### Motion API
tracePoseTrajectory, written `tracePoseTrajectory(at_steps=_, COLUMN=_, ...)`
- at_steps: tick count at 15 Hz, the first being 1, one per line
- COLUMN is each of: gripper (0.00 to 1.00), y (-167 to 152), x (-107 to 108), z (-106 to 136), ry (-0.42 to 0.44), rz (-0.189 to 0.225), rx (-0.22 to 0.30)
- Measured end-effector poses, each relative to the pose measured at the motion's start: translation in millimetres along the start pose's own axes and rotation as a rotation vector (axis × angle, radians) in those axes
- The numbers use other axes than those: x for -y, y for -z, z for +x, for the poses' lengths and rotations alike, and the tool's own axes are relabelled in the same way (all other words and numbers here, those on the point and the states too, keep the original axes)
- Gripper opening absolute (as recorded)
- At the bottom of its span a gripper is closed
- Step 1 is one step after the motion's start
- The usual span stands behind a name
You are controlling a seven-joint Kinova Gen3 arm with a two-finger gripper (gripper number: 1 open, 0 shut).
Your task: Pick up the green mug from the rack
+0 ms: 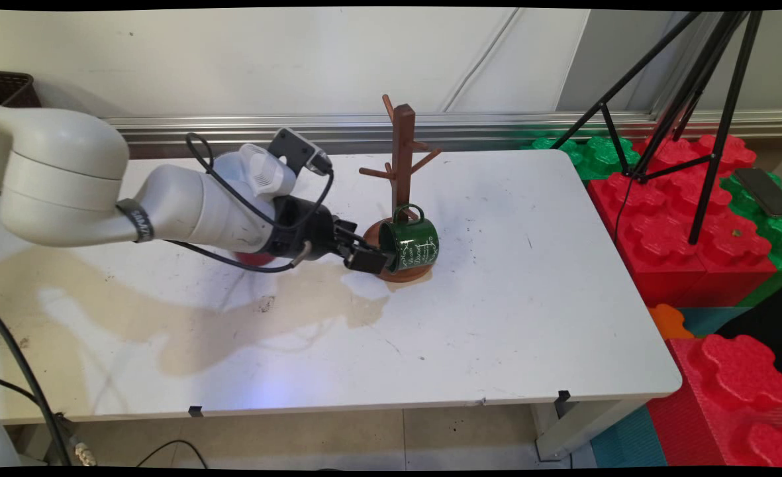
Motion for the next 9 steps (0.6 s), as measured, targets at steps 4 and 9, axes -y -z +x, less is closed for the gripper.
tracePoseTrajectory(at_steps=4, gripper=1.0, y=-18.0, x=-1.3, z=0.5, ry=0.032, rz=-0.015, rx=-0.021)
tracePoseTrajectory(at_steps=9, gripper=1.0, y=-40.0, x=-7.2, z=-0.6, ry=0.077, rz=-0.04, rx=-0.032)
